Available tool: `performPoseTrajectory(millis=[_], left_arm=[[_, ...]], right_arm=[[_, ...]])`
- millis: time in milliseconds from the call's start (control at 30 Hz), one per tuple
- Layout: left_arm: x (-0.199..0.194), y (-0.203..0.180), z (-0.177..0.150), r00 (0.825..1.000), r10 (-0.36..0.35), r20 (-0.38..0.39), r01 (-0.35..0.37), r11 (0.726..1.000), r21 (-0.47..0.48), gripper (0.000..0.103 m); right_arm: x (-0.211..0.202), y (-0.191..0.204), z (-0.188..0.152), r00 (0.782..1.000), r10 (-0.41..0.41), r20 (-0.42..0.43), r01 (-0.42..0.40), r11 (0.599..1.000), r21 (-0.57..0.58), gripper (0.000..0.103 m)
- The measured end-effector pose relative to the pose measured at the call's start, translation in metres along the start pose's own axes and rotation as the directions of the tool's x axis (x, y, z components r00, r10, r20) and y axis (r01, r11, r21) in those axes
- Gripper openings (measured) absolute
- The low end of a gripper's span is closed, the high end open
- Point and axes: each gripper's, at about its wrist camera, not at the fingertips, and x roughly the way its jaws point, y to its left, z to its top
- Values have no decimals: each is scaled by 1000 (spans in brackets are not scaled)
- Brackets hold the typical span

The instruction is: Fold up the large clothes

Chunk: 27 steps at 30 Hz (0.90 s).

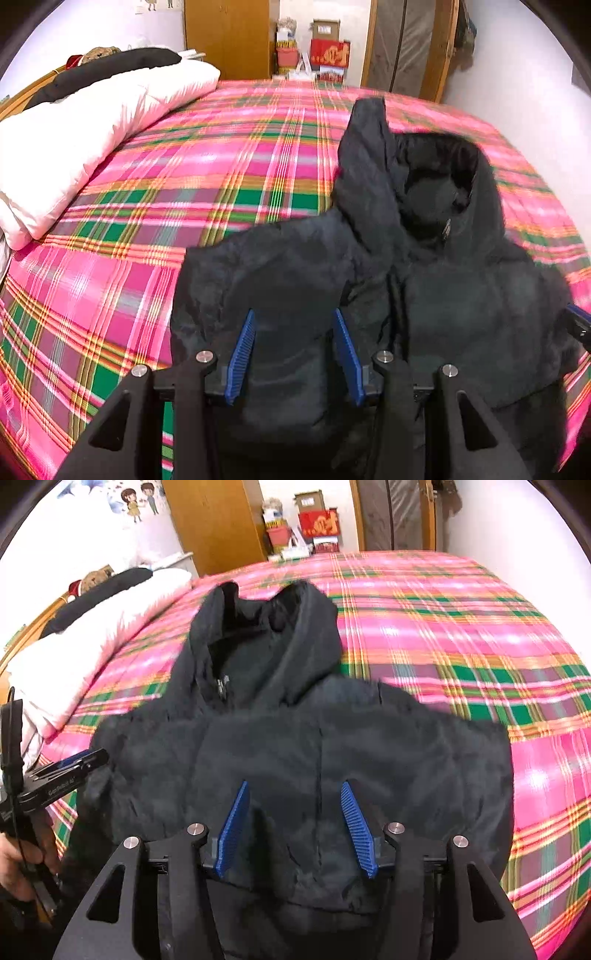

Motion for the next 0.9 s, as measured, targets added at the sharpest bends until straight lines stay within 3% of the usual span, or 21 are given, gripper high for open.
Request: performPoseTrajectory(millis=[200,467,600,800,867,900], left_arm=[[2,-9,39,997,-72,35,72,997,-1,47],[40,-34,126,986,-154,66,150,987,56,47],[77,-44,157,987,-152,46,149,987,63,48],[141,-57,174,995,-96,-22,97,991,94,49],[154,-58,173,994,-104,-39,107,991,79,49],[158,-58,172,992,-114,-44,117,990,74,41]], right_arm=[[19,-5,43,1000,-19,-7,19,1000,-19,52],[68,-13,115,1000,-29,-8,28,999,-18,52],[98,-15,146,999,-32,-14,32,999,2,52],[140,-20,177,995,-97,-37,96,995,-19,52],[151,-24,182,992,-115,-50,114,993,-12,49],[157,-27,184,991,-118,-67,118,993,-9,37]])
